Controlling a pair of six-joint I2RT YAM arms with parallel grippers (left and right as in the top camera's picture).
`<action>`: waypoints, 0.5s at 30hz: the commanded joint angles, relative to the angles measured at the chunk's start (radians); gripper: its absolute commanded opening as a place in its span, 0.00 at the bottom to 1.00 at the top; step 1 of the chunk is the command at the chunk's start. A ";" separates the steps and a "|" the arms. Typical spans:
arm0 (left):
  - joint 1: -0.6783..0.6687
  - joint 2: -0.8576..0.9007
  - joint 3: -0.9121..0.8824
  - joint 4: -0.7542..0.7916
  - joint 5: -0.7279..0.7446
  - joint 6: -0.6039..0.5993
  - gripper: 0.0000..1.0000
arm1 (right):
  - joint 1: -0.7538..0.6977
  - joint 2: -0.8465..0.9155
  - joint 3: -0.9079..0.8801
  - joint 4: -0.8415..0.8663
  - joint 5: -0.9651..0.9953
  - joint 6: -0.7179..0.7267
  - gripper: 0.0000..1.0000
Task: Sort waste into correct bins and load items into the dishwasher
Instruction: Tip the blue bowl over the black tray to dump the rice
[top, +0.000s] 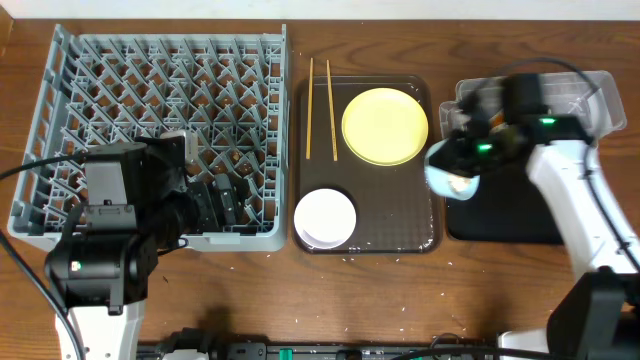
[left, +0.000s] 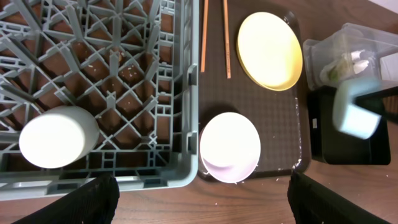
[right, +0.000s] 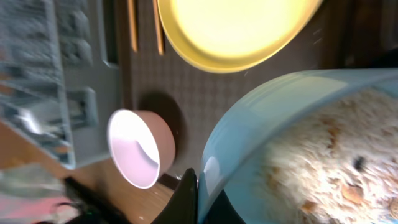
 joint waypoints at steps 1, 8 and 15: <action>-0.002 0.024 0.018 0.000 0.016 0.017 0.88 | -0.141 -0.003 -0.055 0.018 -0.277 -0.145 0.01; -0.002 0.060 0.018 0.000 0.017 0.018 0.88 | -0.400 -0.003 -0.310 0.341 -0.566 -0.057 0.01; -0.002 0.060 0.018 0.000 0.017 0.017 0.87 | -0.506 -0.003 -0.383 0.478 -0.764 -0.079 0.01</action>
